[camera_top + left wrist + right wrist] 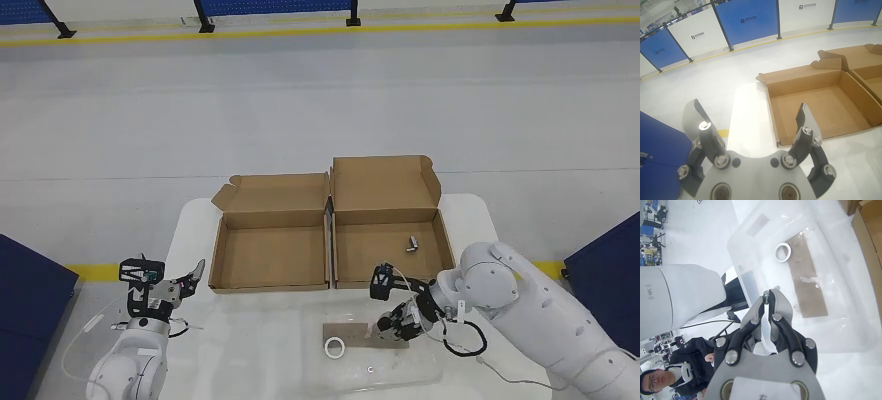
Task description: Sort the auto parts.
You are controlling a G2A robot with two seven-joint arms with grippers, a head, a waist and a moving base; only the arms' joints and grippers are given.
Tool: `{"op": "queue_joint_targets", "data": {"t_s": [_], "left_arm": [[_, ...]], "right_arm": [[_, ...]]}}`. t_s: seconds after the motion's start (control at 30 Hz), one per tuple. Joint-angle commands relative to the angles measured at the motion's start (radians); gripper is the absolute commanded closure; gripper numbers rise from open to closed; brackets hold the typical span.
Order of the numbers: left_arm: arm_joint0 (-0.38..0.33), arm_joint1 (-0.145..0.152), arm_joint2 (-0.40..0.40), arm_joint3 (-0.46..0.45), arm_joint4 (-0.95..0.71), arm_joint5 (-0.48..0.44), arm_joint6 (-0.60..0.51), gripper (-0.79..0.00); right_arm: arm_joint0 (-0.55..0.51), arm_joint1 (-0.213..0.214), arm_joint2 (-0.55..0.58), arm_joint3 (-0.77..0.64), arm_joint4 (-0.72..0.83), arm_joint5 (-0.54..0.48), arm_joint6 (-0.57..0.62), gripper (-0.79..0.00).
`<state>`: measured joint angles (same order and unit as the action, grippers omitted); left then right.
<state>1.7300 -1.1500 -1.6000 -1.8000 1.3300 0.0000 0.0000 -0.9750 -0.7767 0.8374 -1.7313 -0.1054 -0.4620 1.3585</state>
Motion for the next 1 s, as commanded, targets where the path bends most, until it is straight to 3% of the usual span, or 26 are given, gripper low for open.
{"op": "queue_joint_targets", "data": {"t_s": [0.0, 0.2, 0.37, 0.73, 0.97], "left_arm": [[0.0, 0.0, 0.0, 0.0, 0.0, 0.0, 0.0, -0.785], [0.0, 0.0, 0.0, 0.0, 0.0, 0.0, 0.0, -0.785], [0.0, 0.0, 0.0, 0.0, 0.0, 0.0, 0.0, -0.785], [0.0, 0.0, 0.0, 0.0, 0.0, 0.0, 0.0, -0.785], [0.0, 0.0, 0.0, 0.0, 0.0, 0.0, 0.0, -0.785]], "right_arm": [[0.0, 0.0, 0.0, 0.0, -0.001, 0.001, 0.001, 0.0], [-0.006, 0.0, 0.001, 0.002, -0.006, 0.009, -0.017, 0.0], [-0.024, 0.021, 0.038, 0.049, 0.241, -0.026, -0.026, 0.0], [-0.057, 0.131, 0.091, 0.047, 0.626, -0.072, -0.072, 0.0], [-0.05, 0.141, 0.093, 0.046, 0.651, -0.066, -0.066, 0.0]]}}
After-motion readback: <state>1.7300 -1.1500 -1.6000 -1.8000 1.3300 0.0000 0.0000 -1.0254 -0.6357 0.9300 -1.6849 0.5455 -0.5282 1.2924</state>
